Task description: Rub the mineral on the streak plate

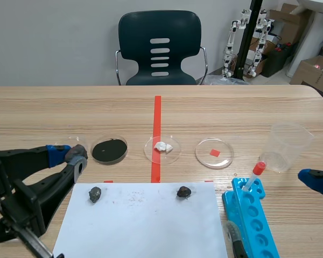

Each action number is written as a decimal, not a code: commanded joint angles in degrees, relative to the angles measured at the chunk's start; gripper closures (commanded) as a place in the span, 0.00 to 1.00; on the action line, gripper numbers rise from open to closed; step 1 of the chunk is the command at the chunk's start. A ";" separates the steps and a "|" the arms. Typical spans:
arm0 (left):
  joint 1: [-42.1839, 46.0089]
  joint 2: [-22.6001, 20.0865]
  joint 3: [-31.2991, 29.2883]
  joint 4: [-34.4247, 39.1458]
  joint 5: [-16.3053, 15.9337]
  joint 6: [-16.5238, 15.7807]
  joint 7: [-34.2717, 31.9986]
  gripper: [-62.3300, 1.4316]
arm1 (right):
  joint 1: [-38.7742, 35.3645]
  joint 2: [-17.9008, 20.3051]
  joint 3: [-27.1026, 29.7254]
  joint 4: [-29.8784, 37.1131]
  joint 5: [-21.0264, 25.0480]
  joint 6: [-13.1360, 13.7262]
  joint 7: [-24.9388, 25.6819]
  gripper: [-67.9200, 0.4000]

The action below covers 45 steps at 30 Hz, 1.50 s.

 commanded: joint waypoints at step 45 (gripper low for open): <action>4.26 -0.35 -0.11 1.05 7.13 0.42 -4.72 0.79 | 0.02 -0.02 0.33 1.09 0.42 -0.20 0.90 0.04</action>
